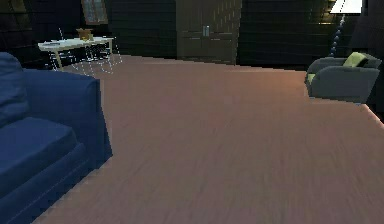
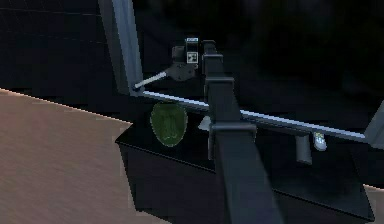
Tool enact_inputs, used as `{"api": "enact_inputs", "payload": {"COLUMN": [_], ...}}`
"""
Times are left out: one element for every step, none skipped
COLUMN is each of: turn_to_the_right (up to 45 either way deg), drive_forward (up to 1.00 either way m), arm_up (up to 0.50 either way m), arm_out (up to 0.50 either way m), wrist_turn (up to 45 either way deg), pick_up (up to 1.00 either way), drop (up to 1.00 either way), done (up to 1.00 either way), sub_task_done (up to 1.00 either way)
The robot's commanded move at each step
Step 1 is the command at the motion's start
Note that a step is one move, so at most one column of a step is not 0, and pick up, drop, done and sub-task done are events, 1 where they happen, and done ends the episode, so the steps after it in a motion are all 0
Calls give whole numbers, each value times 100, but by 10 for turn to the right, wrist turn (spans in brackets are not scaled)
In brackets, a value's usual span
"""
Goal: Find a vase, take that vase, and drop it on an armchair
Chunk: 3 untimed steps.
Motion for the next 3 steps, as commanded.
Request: {"api": "enact_inputs", "payload": {"turn_to_the_right": [0,0,0], "drive_forward": [0,0,0], "arm_up": [0,-30,0], "arm_out": [0,0,0], "wrist_turn": [210,0,0], "pick_up": [0,0,100], "drop": [0,0,0], "done": [0,0,0], "sub_task_done": [0,0,0]}}
